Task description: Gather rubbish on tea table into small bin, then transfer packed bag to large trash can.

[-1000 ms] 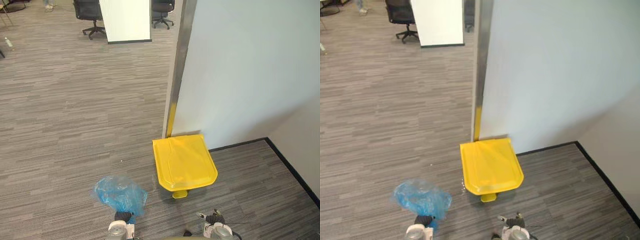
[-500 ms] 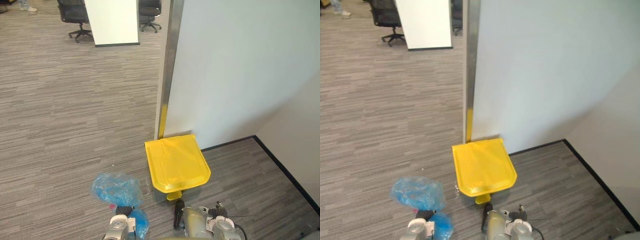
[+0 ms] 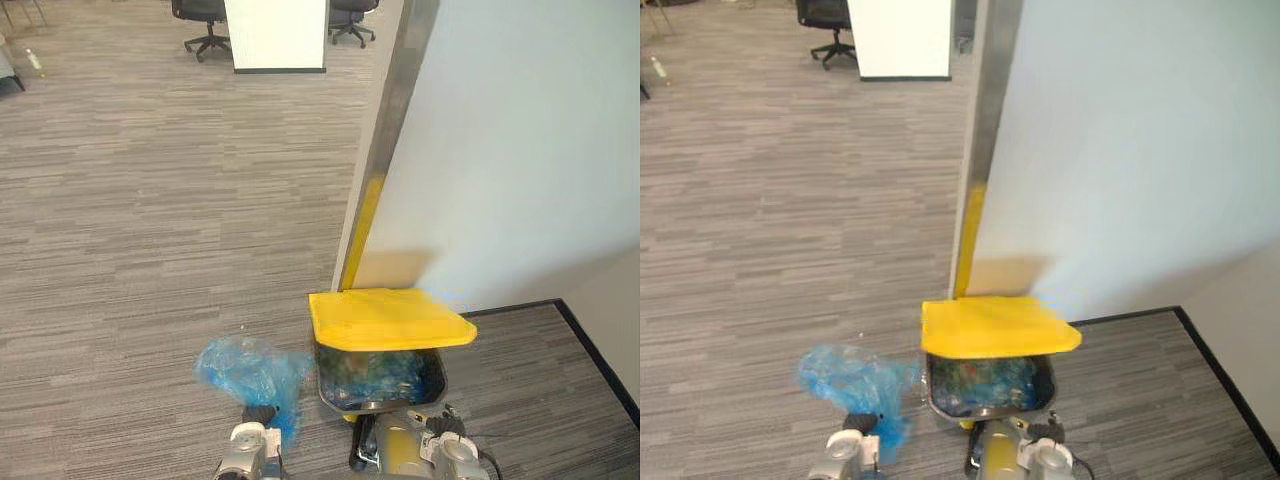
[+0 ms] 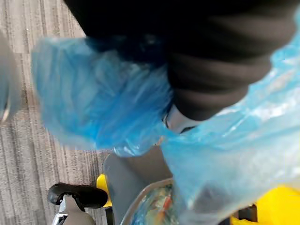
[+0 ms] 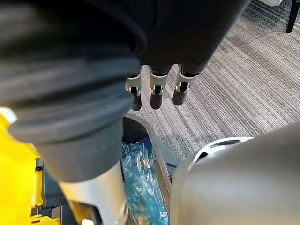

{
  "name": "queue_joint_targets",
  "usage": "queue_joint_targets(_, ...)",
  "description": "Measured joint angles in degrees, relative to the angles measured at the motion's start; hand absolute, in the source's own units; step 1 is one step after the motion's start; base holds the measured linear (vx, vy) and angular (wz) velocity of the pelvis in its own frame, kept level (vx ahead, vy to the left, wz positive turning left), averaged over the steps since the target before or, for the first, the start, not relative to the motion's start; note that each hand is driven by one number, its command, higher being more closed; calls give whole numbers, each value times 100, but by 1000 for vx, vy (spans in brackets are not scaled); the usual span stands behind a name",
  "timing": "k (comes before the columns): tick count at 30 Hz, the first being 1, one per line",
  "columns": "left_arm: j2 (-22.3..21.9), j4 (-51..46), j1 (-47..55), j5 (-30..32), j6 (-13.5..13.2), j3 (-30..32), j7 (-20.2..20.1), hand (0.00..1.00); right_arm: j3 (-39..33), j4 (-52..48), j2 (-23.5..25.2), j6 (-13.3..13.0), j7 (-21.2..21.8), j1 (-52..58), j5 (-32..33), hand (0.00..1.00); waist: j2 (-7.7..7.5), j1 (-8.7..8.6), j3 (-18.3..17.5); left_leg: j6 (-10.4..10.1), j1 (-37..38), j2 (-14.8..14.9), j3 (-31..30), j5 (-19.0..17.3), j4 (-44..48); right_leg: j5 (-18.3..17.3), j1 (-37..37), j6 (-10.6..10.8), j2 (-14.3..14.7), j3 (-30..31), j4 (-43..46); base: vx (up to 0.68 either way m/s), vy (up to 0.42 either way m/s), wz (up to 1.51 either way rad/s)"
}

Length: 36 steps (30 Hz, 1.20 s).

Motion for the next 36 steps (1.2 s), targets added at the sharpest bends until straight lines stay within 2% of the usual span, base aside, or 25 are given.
queue_joint_targets(2,-2,-1,-7,1,0,-14,-35,100,114,-11,-33,0,0,-34,-2,0,17,-4,-36,-29,-13,-42,-35,19,-113,1,-57,1,-25,2,-4,11,14,3)
queue_joint_targets(7,15,-10,-26,-4,0,-314,-27,100,727,-245,-113,14,-45,-178,14,0,210,-11,-239,-171,-368,-142,-110,129,-331,44,-449,19,-104,-34,-45,34,24,5)
queue_joint_targets(9,30,-16,-70,-11,-2,-404,-17,100,980,-268,-30,15,-48,-397,31,0,222,-22,-243,-240,-555,-164,-148,245,-325,78,-584,1,-180,-71,-61,26,-30,12)
queue_joint_targets(12,22,-314,-103,-66,-19,-596,42,100,1313,-795,-33,-6,-91,-742,131,0,357,9,-265,-227,-984,-100,-187,333,-120,252,-717,-116,-168,-214,-307,1,-47,16)
queue_joint_targets(16,27,-672,-196,-254,-128,-717,123,100,1567,-1238,-124,-138,-230,-1362,202,0,367,99,-247,-192,-1427,-38,-180,367,346,435,-834,-158,-169,-240,-460,-62,-57,7)
queue_joint_targets(19,84,-1169,-291,-387,-244,-858,252,100,1720,-1562,-171,-186,-360,-1871,205,0,370,119,16,-109,-1904,17,-179,316,948,661,-934,-111,-164,-235,-609,-144,-50,8)
queue_joint_targets(20,142,-1514,-319,-513,-274,-986,328,100,1783,-1613,-241,-207,-396,-2168,234,0,400,118,76,8,-2324,72,-179,130,1274,782,-1202,-77,-139,-268,-617,-202,-49,6)
queue_joint_targets(22,149,-1738,-455,-595,-285,-1089,342,100,1801,-1625,-352,-205,-418,-2481,255,0,475,144,211,-65,-2568,149,-190,-209,1406,861,-1450,-59,-85,-296,-535,-206,-42,0)
queue_joint_targets(24,227,-2040,-687,-789,-306,-1355,479,100,1747,-1756,-542,-178,-546,-2952,426,0,466,225,600,-29,-2910,166,-251,-432,1844,967,-1679,-36,-111,-237,-425,-231,-47,-3)
queue_joint_targets(30,251,-3162,-704,-1080,-454,-1919,607,100,1511,-2062,-916,-140,-762,-3850,666,0,482,248,740,-33,-3669,209,-501,-440,2218,1195,-2131,-85,-17,-241,-576,-144,-62,7)
queue_joint_targets(36,247,-4023,-1060,-1292,-593,-2739,682,100,1289,-2062,-1191,-103,-902,-4813,915,0,500,267,892,-198,-3810,363,-641,-354,2206,1250,-2173,-157,128,-406,-604,-22,-51,3)
